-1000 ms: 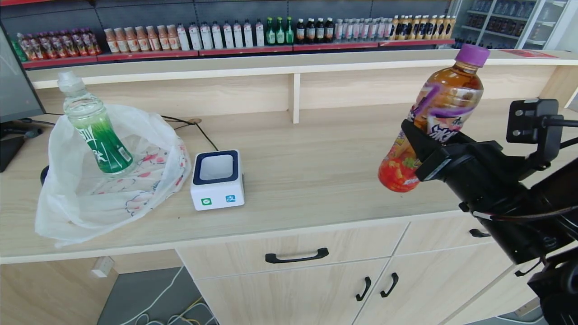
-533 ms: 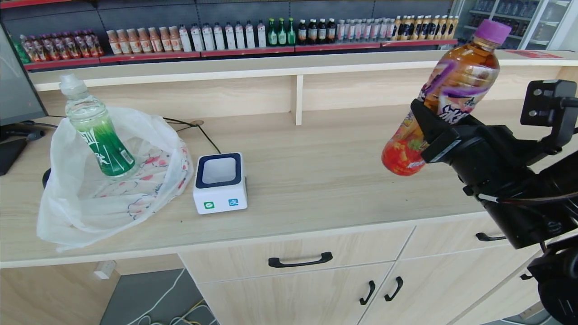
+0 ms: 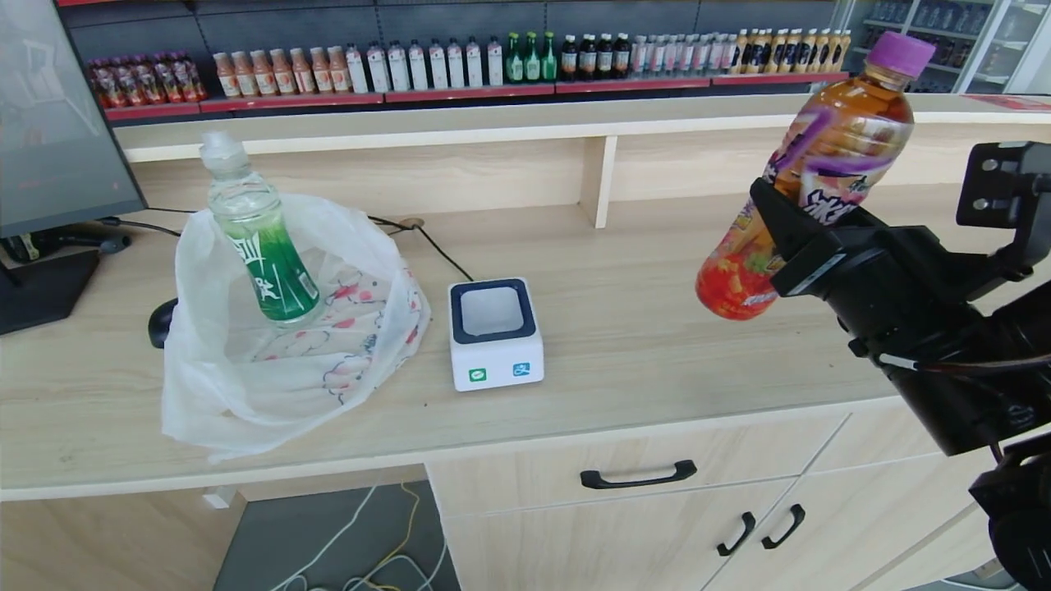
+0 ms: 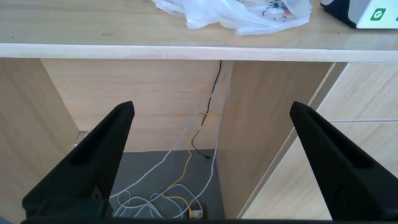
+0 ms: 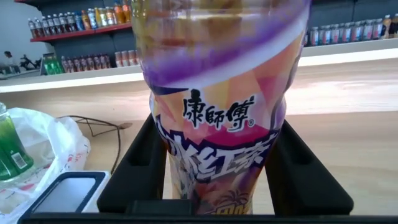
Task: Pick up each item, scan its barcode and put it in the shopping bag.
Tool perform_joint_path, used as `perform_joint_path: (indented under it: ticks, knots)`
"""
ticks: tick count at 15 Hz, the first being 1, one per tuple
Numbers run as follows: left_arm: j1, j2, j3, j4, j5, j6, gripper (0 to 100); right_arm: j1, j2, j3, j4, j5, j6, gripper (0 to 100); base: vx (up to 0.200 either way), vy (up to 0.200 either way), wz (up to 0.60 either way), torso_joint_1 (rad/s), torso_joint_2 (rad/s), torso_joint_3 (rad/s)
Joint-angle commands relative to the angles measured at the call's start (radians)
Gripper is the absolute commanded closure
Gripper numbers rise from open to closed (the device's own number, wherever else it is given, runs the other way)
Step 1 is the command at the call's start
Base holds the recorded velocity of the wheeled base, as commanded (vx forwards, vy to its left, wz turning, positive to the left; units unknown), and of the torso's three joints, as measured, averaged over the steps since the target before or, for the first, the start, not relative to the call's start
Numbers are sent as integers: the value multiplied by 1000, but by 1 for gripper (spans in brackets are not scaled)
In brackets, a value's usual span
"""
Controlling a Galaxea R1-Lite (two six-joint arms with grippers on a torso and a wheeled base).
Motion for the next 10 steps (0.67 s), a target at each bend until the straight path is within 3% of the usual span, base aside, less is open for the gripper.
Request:
perform_joint_path:
  ticks: [1, 6, 10]
  knots:
    - [0, 0, 0, -1, 0, 0, 0, 1, -13, 0, -1, -1, -1, 100, 0, 200, 0, 2, 7, 2]
    - [0, 0, 0, 1, 0, 0, 0, 1, 0, -14, -1, 1, -4, 100, 0, 200, 0, 2, 5, 1]
    - [0, 0, 0, -1, -1, 1, 0, 1, 3, -14, -1, 1, -7, 100, 0, 0, 0, 0, 0, 0]
